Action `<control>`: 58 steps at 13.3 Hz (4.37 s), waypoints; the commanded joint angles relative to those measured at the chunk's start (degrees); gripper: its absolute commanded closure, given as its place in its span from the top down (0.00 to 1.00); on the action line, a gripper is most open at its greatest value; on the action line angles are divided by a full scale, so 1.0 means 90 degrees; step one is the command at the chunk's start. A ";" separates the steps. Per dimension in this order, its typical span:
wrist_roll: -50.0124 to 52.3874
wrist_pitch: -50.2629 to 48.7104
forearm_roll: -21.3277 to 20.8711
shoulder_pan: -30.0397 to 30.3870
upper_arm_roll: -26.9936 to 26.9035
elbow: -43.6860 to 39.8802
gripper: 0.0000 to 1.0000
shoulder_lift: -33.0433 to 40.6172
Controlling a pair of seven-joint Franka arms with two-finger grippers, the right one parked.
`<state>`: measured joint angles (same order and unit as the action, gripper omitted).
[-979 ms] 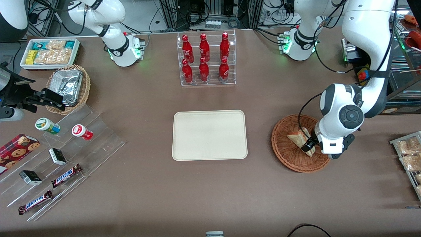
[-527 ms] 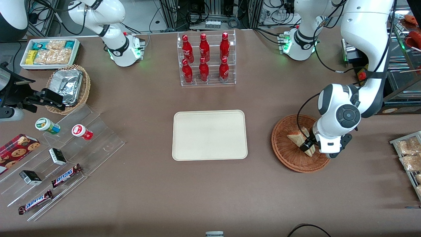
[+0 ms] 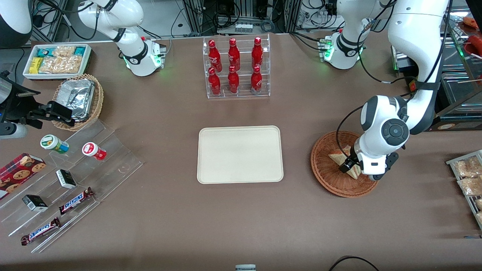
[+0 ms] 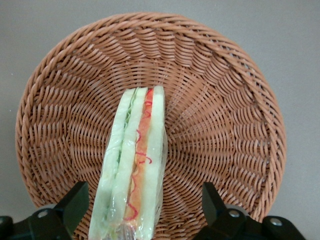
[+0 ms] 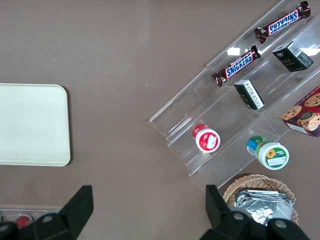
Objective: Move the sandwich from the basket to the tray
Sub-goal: 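Lower the left gripper and close it on the sandwich's wrapped edge, then lift the sandwich and carry it with the left gripper over the white tray, then lower the sandwich onto the tray and open the left gripper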
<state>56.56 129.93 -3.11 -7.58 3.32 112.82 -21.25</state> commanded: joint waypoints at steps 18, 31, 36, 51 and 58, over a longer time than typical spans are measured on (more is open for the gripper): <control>-0.0064 -0.3457 0.0042 -0.0222 0.0674 -0.2318 0.13 0.0292; -0.0571 -0.2339 -0.0016 -0.2135 0.1555 -0.3307 0.13 -0.1134; -0.0894 -0.2084 -0.0618 -0.2555 0.1545 -0.3298 0.13 -0.1729; -0.0719 -0.1048 -0.0710 -0.2546 0.1526 -0.3268 0.13 -0.2346; -0.0611 -0.0716 -0.0670 -0.2507 0.1516 -0.3278 0.86 -0.2521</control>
<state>50.53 123.51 -9.32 -29.79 17.14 84.98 -42.72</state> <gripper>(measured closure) 0.780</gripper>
